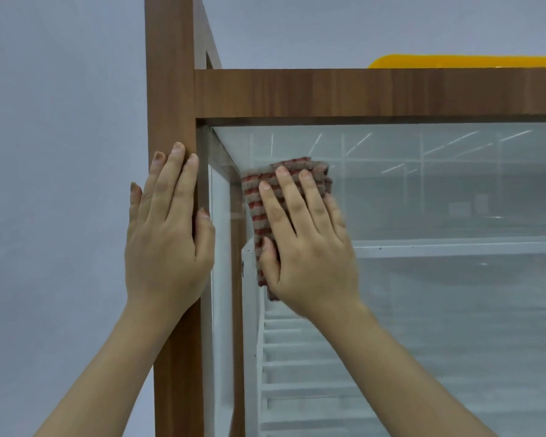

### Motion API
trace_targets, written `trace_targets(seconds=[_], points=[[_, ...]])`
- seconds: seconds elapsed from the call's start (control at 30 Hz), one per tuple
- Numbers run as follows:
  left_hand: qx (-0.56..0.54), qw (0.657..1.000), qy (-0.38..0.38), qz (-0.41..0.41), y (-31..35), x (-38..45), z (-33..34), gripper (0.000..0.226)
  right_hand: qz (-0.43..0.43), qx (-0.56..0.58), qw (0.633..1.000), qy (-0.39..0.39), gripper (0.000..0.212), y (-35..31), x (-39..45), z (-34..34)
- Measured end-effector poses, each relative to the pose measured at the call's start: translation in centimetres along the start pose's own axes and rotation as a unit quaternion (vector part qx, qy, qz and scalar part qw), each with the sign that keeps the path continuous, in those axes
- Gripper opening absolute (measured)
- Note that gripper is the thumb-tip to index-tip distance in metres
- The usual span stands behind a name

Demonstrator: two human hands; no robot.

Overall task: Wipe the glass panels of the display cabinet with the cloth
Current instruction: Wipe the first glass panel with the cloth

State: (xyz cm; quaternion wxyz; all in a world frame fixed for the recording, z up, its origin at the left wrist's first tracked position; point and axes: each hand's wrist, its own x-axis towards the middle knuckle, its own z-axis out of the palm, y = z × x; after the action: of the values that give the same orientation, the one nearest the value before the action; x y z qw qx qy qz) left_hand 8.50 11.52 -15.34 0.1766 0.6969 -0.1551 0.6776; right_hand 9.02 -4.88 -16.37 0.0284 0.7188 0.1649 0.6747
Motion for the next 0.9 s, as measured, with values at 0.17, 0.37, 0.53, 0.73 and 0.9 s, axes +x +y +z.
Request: trace_targets(seconds=[0.17, 0.37, 0.53, 0.73, 0.9], points=[[-0.007, 1.000, -0.007, 0.003, 0.1, 0.1, -0.3, 0.055, 0.028, -0.008, 1.000, 0.007, 0.056, 4.0, 1.7, -1.1], [0.007, 1.000, 0.001, -0.020, 2.4, 0.0, -0.1, 0.058, 0.074, -0.024, 0.997, 0.019, 0.055, 7.5, -1.6, -2.1], [0.004, 0.997, -0.055, 0.057, 7.3, -1.3, 3.1, 0.058, 0.060, -0.020, 0.998, 0.022, 0.055, 7.5, -3.1, -2.1], [0.025, 0.998, -0.050, 0.041, 10.2, -0.9, 6.3, 0.061, 0.024, -0.016, 0.999, 0.016, 0.055, 10.9, -0.8, -2.9], [0.038, 0.998, -0.042, 0.036, 10.3, -0.9, 6.7, 0.061, 0.101, -0.020, 0.993, 0.049, 0.055, 13.2, -3.2, -3.4]])
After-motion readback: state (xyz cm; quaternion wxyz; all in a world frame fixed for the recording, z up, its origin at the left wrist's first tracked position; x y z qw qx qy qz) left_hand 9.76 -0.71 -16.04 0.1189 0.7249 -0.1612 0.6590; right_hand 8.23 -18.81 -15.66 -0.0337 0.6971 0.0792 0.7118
